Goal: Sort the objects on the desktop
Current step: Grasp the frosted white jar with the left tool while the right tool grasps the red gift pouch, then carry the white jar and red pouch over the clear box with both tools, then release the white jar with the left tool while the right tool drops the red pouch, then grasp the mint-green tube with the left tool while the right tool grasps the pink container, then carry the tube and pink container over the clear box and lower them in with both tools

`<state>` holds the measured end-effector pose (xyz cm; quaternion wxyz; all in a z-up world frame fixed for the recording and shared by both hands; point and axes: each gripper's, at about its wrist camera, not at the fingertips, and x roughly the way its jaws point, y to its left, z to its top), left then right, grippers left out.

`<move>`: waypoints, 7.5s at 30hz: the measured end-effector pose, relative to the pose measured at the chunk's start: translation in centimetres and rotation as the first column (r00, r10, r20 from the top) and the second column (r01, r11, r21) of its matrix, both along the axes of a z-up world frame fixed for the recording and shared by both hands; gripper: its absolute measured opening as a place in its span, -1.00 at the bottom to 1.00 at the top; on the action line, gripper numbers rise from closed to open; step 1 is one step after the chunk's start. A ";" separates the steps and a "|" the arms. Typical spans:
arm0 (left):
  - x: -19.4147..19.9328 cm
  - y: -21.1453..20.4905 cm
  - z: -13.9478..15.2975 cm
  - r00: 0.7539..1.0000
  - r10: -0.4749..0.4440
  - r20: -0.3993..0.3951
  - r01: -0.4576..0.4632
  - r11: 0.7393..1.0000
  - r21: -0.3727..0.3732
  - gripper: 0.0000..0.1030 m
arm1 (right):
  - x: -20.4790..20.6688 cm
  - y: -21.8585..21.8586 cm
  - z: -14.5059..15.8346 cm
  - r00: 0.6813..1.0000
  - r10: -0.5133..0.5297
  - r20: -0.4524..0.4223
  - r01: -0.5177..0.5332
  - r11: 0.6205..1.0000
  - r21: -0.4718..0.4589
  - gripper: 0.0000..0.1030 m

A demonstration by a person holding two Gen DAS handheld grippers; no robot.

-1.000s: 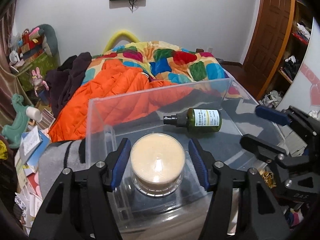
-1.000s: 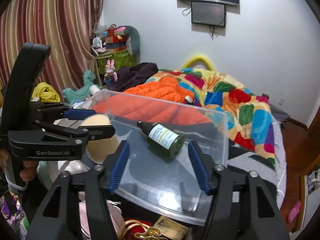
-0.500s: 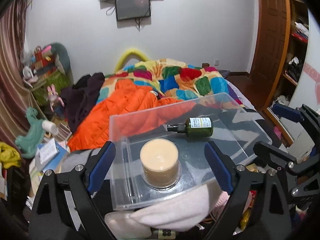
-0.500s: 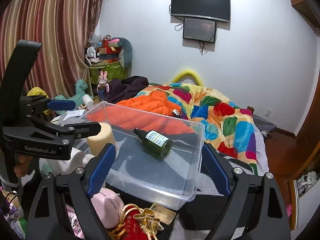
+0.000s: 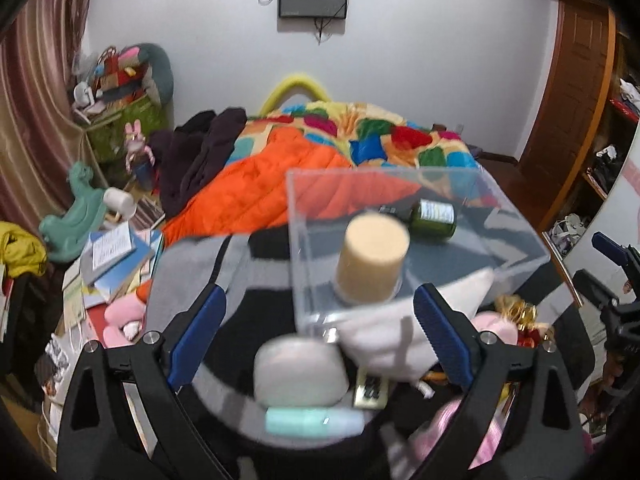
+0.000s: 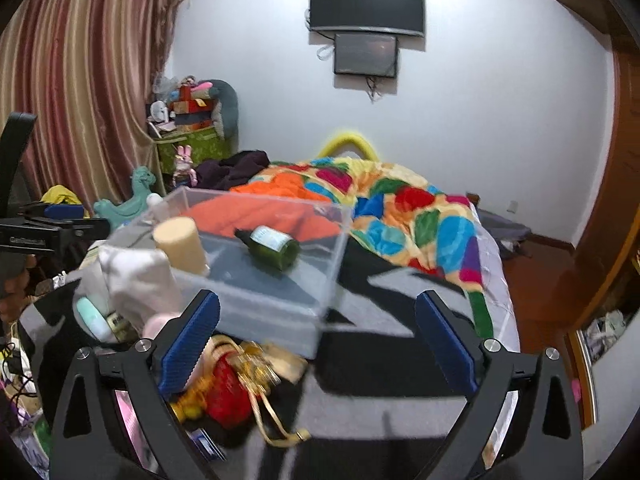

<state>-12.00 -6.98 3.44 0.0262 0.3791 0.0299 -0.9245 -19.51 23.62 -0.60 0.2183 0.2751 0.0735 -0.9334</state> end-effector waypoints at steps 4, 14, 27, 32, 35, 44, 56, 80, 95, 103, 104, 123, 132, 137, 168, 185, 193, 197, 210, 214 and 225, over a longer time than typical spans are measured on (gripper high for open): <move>1.9 -0.2 -1.1 1.000 -0.013 0.014 0.013 0.999 -0.041 0.86 | 0.5 1.1 -1.2 0.999 -0.015 0.036 0.016 1.000 -0.001 0.90; 4.1 -1.5 -4.6 0.993 -0.039 0.115 0.031 0.997 0.075 0.86 | 3.1 0.4 -3.9 0.999 0.032 0.027 -0.034 0.997 0.068 0.90; 2.0 -0.9 -7.5 0.988 -0.017 0.156 0.014 1.000 0.016 0.86 | 1.0 -2.2 -6.7 0.962 0.182 0.203 -0.181 0.983 -0.023 0.02; 1.0 -1.2 -7.9 0.988 0.003 0.155 -0.007 1.000 0.024 0.86 | 0.8 -2.9 -7.4 0.952 0.209 0.225 -0.205 0.978 -0.042 -0.33; 0.6 -1.3 -7.8 0.989 0.015 0.145 -0.019 1.000 0.022 0.86 | 1.1 -3.0 -7.3 0.953 0.206 0.221 -0.198 0.978 -0.059 -0.50; -0.5 -2.2 -8.4 0.987 0.048 0.152 -0.064 0.993 0.103 0.86 | 2.5 -2.0 -4.9 0.968 0.197 0.156 -0.185 0.979 -0.086 -0.69; 1.0 -1.8 -7.9 0.994 0.041 0.098 -0.048 0.996 0.073 0.28 | 3.1 0.8 -1.1 0.982 0.159 0.104 -0.143 0.979 -0.147 -0.69; 3.7 0.7 1.8 0.991 -0.038 -0.127 0.048 0.996 0.076 0.28 | 0.2 0.0 3.4 0.984 0.176 0.030 -0.168 0.969 -0.179 -0.69; -1.9 0.7 6.1 0.986 -0.061 -0.153 0.076 0.993 0.092 0.28 | -3.1 -2.6 5.9 0.977 0.212 -0.026 -0.213 0.966 -0.146 -0.68; -3.9 0.1 3.5 0.995 -0.073 -0.069 0.082 0.986 0.145 0.28 | -4.5 -4.0 3.1 0.973 0.228 0.039 -0.221 0.965 -0.144 -0.68; -4.2 0.0 3.1 0.996 -0.070 -0.053 0.077 0.986 0.145 0.28 | -4.7 -4.1 2.5 0.972 0.229 0.054 -0.220 0.966 -0.136 -0.68; -6.6 1.6 -2.4 0.981 -0.159 0.110 0.153 0.986 0.066 0.27 | -6.8 -5.2 -1.7 0.953 0.244 0.180 -0.233 0.969 -0.079 -0.68; -7.7 2.9 -3.5 0.975 -0.173 0.140 0.170 0.985 0.036 0.26 | -6.8 -6.0 -2.5 0.946 0.252 0.203 -0.246 0.968 -0.055 -0.63; -8.7 3.3 -3.8 0.970 -0.186 0.154 0.180 0.982 0.057 0.26 | -6.8 -6.4 -2.5 0.941 0.262 0.214 -0.260 0.965 -0.035 -0.62; -3.8 2.8 0.4 0.990 -0.142 0.006 0.143 0.989 -0.048 0.72 | -2.7 -4.2 1.0 0.985 0.165 0.046 -0.165 0.986 -0.004 0.30; 1.9 -0.2 -2.8 0.990 -0.116 0.077 0.119 0.992 -0.045 0.80 | 1.2 -5.5 -1.8 0.974 0.202 0.100 -0.203 0.979 -0.007 0.44; 2.9 -0.6 -7.3 0.970 -0.155 0.188 0.156 0.988 0.010 0.85 | 1.5 -7.3 -4.0 0.957 0.230 0.178 -0.230 0.973 -0.019 0.44; 2.8 0.3 -9.3 0.963 -0.171 0.206 0.184 0.982 -0.046 0.89 | 1.5 -8.4 -4.9 0.949 0.241 0.205 -0.242 0.970 -0.021 0.44; 3.8 1.0 -9.1 0.974 -0.194 0.120 0.204 0.976 -0.077 0.42 | 2.0 -8.5 -6.3 0.934 0.268 0.236 -0.274 0.962 -0.008 0.22; 4.1 1.2 -8.8 0.977 -0.185 0.106 0.195 0.976 -0.095 0.42 | 2.3 -7.6 -5.6 0.935 0.272 0.228 -0.271 0.962 -0.040 0.22; 5.3 0.0 -5.4 0.987 -0.154 0.037 0.154 0.988 -0.002 0.42 | 3.3 -5.4 -3.0 0.951 0.256 0.171 -0.244 0.966 -0.089 0.22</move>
